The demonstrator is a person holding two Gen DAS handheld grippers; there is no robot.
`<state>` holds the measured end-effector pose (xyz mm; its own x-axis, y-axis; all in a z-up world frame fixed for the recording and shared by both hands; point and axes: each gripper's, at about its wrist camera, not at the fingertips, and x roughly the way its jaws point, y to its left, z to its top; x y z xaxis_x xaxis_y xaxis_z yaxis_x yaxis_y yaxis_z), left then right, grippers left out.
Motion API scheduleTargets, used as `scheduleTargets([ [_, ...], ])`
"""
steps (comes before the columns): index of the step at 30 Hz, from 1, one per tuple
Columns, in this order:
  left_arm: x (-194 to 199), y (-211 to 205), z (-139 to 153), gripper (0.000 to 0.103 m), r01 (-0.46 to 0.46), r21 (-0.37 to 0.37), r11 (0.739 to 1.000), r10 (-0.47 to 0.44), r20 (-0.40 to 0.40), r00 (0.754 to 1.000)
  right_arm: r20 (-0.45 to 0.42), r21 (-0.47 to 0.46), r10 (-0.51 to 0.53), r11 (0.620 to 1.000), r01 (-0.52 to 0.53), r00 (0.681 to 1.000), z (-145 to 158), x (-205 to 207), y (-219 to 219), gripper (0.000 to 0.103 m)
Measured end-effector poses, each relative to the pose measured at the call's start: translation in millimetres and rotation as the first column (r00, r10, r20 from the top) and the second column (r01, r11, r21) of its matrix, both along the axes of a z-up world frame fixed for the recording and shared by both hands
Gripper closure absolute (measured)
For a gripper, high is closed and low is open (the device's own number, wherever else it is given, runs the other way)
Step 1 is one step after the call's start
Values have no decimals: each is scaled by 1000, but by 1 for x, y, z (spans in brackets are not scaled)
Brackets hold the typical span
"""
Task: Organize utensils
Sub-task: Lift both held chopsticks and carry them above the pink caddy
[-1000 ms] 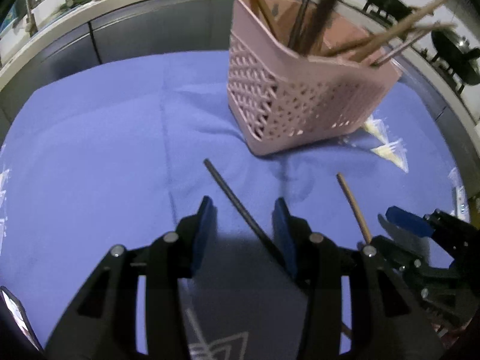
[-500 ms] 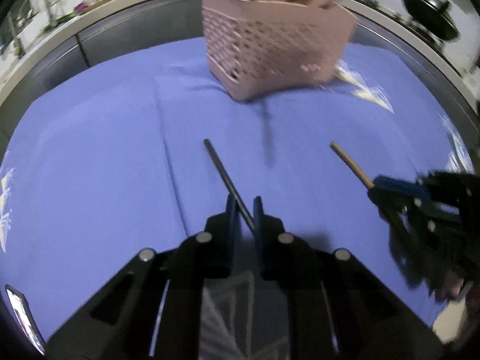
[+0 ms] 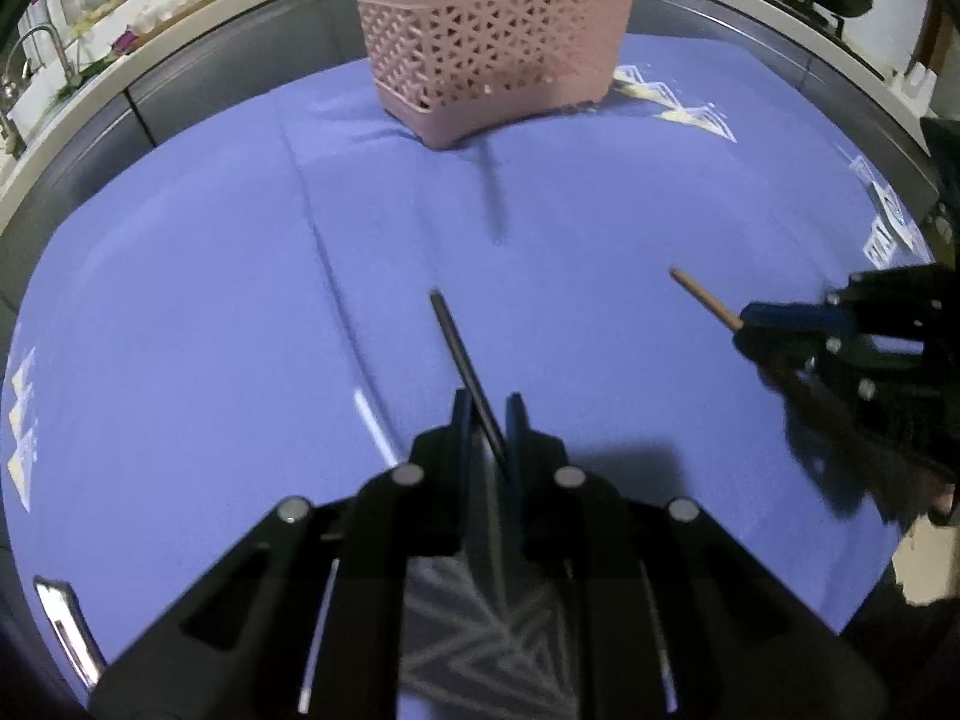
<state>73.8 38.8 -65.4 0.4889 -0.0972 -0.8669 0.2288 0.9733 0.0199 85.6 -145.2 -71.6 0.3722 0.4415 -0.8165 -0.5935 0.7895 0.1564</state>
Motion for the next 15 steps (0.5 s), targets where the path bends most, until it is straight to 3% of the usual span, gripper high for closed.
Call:
scheduleTargets([
  [8, 8, 5, 9, 95, -17, -81, 997, 20, 28, 999, -15, 28, 57, 998, -56, 998, 5, 11, 13, 98],
  [15, -28, 20, 81, 96, 11, -202, 979, 34, 220, 975, 214, 221, 6, 974, -55, 977, 81, -14, -12, 98],
])
